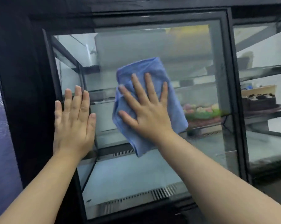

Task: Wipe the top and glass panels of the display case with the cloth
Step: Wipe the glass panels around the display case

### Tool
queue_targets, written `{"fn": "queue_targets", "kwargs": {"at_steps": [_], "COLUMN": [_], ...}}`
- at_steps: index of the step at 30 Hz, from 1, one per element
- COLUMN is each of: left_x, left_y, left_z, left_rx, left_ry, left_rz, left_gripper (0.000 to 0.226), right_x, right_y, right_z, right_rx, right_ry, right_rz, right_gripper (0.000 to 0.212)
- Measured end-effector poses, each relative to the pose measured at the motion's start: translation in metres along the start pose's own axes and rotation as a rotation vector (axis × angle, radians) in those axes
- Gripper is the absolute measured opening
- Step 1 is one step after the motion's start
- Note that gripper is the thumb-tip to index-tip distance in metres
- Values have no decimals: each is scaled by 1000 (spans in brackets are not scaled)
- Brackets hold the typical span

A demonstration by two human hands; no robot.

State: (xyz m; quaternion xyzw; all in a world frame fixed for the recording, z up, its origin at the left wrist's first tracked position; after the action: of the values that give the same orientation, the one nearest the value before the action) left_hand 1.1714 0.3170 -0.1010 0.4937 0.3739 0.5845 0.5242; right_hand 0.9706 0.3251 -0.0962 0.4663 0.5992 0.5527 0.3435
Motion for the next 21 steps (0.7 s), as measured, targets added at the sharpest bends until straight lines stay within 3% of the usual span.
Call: {"fn": "queue_targets", "kwargs": {"at_steps": [2,4,8,10,14,17,19,21], "left_x": [2,4,-4,-9,-5,-5,-10,-15], "left_y": [-3,-13,-49,-59,-71,-95,-109,-112], "left_z": [0,-1,-6,-8,-13,-23,-27,-28], "left_rx": [17,14,-15,-5,97,119,109,115], "left_ry": [-11,1,-1,16,17,-12,-7,0], "left_rz": [-2,2,12,16,-22,23,88,112], "left_gripper": [58,58,57,56,55,56,56,55], "right_x": [7,23,31,13,-14,3,13,15], "right_y": [-42,-59,-26,-12,-96,-168,-168,-137], "right_z": [-5,-48,-79,-37,35,1,-33,-41], "right_rx": [296,342,-282,-391,-27,126,-49,-447], "right_ry": [-29,-85,-117,-99,-14,-79,-137,-117], "right_rz": [171,214,-41,-95,84,218,169,1], "right_gripper": [57,59,64,63,58,60,60,65]}}
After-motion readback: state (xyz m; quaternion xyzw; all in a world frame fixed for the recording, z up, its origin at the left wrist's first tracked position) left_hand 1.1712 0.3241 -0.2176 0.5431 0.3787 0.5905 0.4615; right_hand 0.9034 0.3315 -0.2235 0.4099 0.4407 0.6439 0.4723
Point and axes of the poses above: each hand's wrist, its own y-axis towards the middle knuckle, its own x-axis out of the back of the hand, z = x × y, the point moved 2 cm from there along y, towards the middle knuckle, and after that the axes turned 13 degrees about y, right-handed, at the moved point
